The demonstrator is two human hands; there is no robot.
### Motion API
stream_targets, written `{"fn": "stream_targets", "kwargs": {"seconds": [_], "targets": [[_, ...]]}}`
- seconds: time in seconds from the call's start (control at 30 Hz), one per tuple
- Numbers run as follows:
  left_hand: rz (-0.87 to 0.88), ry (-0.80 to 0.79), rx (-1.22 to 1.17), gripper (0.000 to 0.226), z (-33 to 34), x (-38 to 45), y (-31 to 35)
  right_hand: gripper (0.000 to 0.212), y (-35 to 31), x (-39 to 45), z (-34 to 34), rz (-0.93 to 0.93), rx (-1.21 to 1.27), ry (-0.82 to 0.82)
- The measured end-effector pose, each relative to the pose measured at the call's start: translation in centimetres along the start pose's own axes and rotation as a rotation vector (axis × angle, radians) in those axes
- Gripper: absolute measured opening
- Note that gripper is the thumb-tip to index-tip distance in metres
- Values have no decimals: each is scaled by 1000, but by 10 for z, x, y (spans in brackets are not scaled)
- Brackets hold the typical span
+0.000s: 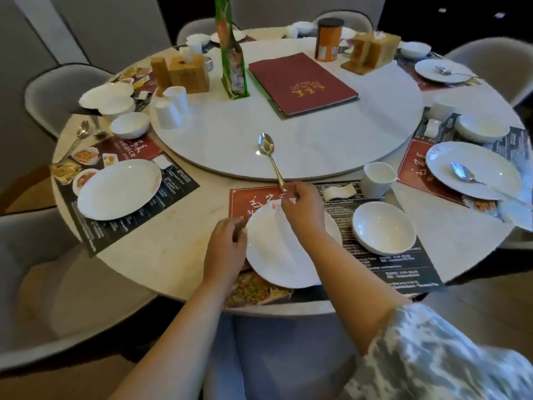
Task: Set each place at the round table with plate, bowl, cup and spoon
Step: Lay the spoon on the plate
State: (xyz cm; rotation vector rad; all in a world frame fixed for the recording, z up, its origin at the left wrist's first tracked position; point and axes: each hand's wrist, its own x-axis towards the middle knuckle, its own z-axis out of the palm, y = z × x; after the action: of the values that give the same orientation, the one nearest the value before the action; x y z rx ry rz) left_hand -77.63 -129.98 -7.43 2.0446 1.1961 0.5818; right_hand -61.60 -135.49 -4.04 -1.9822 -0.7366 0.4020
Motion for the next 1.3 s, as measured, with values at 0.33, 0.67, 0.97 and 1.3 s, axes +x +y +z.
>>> {"fn": "stream_targets", "kwargs": {"seconds": [0.33, 0.67, 0.97, 1.3], "targets": [[151, -76, 13, 40, 15, 14, -39, 34, -5, 55, 60, 58, -272, 135], [195, -46, 43, 34, 15, 13, -35, 46, -20, 38, 33, 112, -248, 137], [66, -111, -60, 36, -13, 11, -11, 33, 11, -109, -18, 223, -187, 238], [-120, -89, -235, 28, -4, -48, 2, 34, 29, -159, -21, 274, -211, 211]]}}
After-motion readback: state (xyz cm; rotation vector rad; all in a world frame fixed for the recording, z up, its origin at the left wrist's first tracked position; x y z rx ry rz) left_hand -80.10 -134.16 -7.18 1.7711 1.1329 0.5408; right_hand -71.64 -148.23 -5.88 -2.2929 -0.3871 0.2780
